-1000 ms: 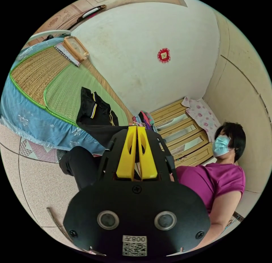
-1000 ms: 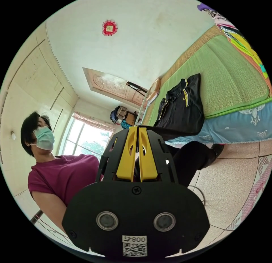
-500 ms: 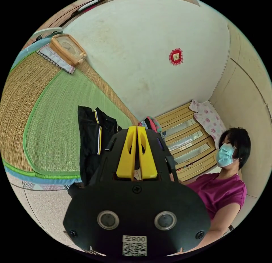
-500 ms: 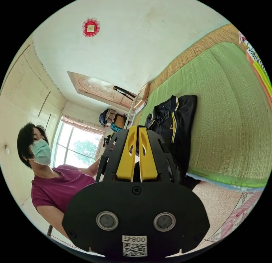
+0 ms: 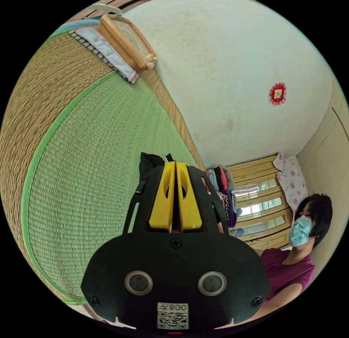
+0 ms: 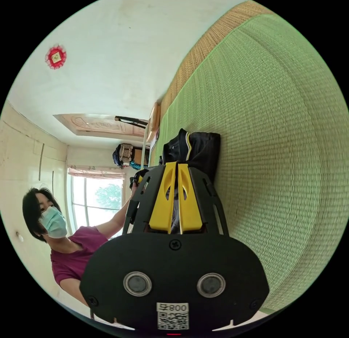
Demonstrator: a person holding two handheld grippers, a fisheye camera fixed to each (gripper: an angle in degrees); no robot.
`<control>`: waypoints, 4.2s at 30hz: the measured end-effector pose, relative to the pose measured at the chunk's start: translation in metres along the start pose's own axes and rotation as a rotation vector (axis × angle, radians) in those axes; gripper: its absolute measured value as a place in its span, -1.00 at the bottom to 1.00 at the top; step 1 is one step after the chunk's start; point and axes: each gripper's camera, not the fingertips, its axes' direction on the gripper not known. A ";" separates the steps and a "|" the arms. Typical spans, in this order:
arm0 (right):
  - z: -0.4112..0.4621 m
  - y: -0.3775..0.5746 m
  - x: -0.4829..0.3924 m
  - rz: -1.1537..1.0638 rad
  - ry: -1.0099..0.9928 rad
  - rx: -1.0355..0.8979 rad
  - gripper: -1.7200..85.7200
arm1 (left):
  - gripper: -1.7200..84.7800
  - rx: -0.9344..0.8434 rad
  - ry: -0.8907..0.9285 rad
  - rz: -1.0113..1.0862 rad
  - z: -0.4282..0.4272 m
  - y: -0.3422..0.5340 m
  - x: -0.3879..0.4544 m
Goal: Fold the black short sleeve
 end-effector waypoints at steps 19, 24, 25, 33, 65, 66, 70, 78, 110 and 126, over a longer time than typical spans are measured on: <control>0.071 0.027 -0.120 -0.093 0.223 0.100 -0.87 | -0.77 -0.335 -0.487 0.548 0.253 0.054 0.108; 0.167 0.050 -0.237 -0.396 0.631 -0.055 -0.81 | -0.76 -0.459 -0.715 0.695 0.333 0.076 0.128; 0.195 0.054 -0.258 -0.466 0.730 -0.084 -0.80 | -0.76 -0.483 -0.752 0.696 0.350 0.079 0.126; 0.329 0.069 -0.343 -0.763 1.178 -0.166 -0.79 | -0.87 -0.512 -0.867 0.669 0.426 0.089 0.116; 0.451 0.078 -0.434 -1.202 1.399 -0.463 -0.96 | -0.94 -0.525 -0.828 0.689 0.477 0.124 0.077; 0.447 0.075 -0.435 -1.196 1.400 -0.453 -0.96 | -0.94 -0.511 -0.821 0.691 0.471 0.123 0.077; 0.413 0.047 -0.439 -1.118 1.366 -0.376 -0.97 | -0.95 -0.441 -0.800 0.697 0.449 0.111 0.078; 0.352 -0.028 -0.401 -0.844 1.244 -0.308 -0.97 | -0.95 -0.379 -0.770 0.589 0.430 0.072 0.044; 0.166 -0.055 -0.253 -0.535 1.028 -0.067 -0.77 | -0.76 -0.195 -0.469 0.253 0.218 0.149 -0.104; 0.115 -0.091 -0.186 -0.433 0.982 -0.018 -0.96 | -0.92 -0.171 -0.460 0.263 0.206 0.154 -0.125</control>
